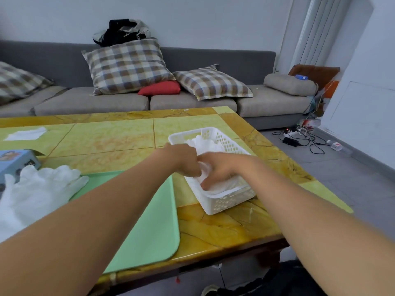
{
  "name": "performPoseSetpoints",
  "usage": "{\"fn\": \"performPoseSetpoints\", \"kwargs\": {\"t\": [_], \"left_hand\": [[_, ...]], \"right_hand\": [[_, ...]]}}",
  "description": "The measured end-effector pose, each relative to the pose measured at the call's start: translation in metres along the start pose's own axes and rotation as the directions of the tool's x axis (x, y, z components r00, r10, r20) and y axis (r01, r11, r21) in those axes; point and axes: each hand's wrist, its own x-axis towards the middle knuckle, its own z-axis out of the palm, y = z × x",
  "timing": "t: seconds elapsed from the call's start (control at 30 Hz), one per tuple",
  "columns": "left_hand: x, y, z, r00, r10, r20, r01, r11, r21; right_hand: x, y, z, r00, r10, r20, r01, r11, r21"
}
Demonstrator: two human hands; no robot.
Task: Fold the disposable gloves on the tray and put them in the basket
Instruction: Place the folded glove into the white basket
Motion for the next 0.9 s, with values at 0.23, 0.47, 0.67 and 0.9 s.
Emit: {"fn": "performPoseSetpoints", "kwargs": {"t": [0.23,0.47,0.67,0.9], "left_hand": [[-0.051,-0.050,-0.005,0.920,0.031,-0.390,-0.204,0.889,-0.411],[-0.160,-0.189,0.040,0.848,-0.410,-0.336,0.124,0.770,-0.626],[-0.238,-0.254,0.097,0.759,-0.623,-0.189,0.430,0.697,-0.574],[-0.261,-0.271,0.118,0.807,-0.582,-0.098,0.378,0.637,-0.672]], "right_hand": [[0.003,-0.042,-0.033,0.985,0.099,-0.140,-0.131,0.962,-0.239],[0.039,-0.189,0.024,0.824,-0.428,-0.371,0.454,0.891,-0.019],[0.075,-0.262,0.095,0.849,-0.509,-0.146,0.516,0.857,0.012],[0.081,-0.316,0.145,0.812,-0.582,-0.039,0.576,0.811,-0.096]]}}
